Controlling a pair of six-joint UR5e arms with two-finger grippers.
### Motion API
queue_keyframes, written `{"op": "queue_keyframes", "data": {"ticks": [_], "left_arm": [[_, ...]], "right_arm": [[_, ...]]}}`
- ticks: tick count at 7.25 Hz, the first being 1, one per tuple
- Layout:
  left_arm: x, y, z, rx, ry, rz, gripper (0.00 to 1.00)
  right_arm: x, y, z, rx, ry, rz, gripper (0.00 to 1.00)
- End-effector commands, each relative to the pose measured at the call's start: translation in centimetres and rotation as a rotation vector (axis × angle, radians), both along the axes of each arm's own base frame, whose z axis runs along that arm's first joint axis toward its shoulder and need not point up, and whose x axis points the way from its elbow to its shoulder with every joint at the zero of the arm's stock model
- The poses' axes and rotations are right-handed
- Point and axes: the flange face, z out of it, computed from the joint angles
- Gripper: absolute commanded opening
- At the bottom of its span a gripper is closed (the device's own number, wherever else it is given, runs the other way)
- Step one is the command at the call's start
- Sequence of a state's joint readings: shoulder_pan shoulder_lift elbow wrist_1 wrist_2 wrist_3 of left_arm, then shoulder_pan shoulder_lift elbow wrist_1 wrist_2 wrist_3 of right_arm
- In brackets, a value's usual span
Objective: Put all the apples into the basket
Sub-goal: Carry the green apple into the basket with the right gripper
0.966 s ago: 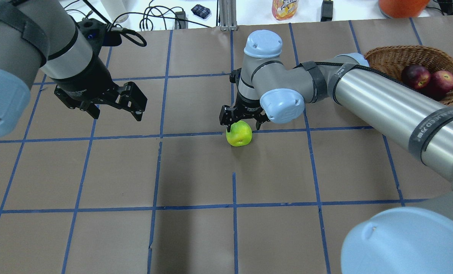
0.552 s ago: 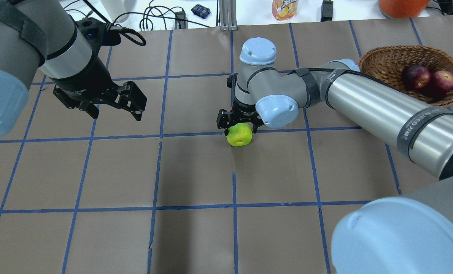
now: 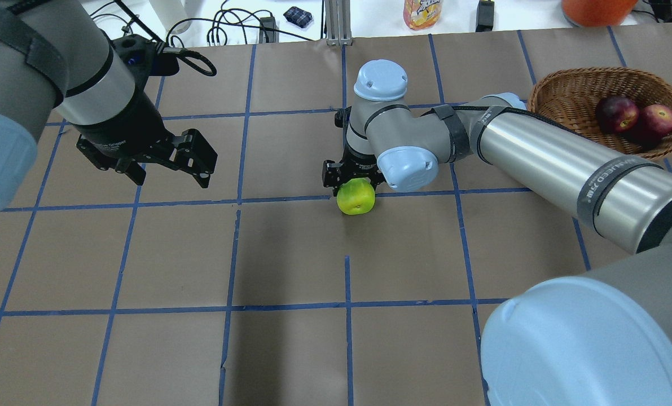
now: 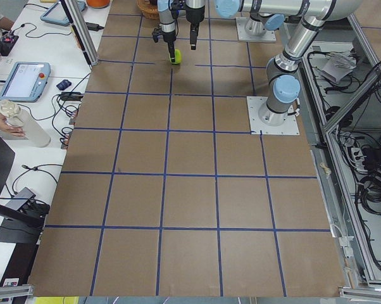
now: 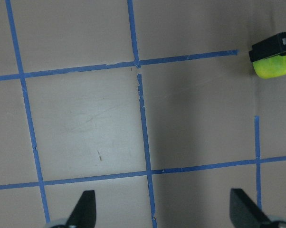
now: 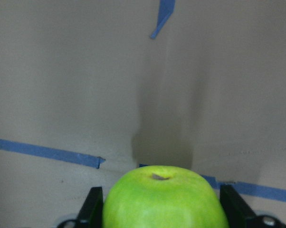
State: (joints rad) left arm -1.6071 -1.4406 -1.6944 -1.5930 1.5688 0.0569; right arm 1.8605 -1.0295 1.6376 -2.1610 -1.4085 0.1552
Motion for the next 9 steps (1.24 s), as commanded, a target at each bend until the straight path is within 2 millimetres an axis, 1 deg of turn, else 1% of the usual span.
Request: {"op": "queue_keyframes", "data": {"ticks": [1,2,3,4,5,6,7,8,9], "left_arm": [[0.0,0.3,0.1,0.002,0.009,0.004,1.00],[0.0,0.2,0.1,-0.001,0.007,0.004,1.00],[0.0,0.4,0.2,0.000,0.004,0.003,1.00],[0.0,0.4,0.2,-0.001,0.007,0.003,1.00],[0.0,0.2,0.0,0.003,0.007,0.003,1.00],[0.0,0.3,0.1,0.001,0.001,0.003,1.00],[0.1,-0.3,0.3,-0.005,0.001,0.004,1.00],[0.0,0.2,0.1,0.000,0.006,0.004,1.00],[0.1,0.2,0.8,-0.015,0.014,0.006,1.00]], "right_arm": [[-2.1,-1.4,5.3,-0.070,0.028,-0.018,0.00],[-6.2,-3.9,8.6,-0.076,0.044,-0.083,0.00],[-13.3,-7.8,11.4,-0.059,0.067,-0.172,0.00],[-20.2,-10.7,15.0,-0.077,0.062,-0.197,0.00],[-25.1,-12.1,16.7,-0.075,0.068,-0.197,0.00],[-29.1,-12.8,16.0,-0.072,0.086,-0.189,0.00],[-33.7,-13.6,13.4,-0.038,0.145,-0.190,0.00],[-37.0,-13.9,11.3,-0.011,0.149,-0.191,0.00],[-40.3,-14.3,9.5,-0.001,0.145,-0.192,0.00]]}}
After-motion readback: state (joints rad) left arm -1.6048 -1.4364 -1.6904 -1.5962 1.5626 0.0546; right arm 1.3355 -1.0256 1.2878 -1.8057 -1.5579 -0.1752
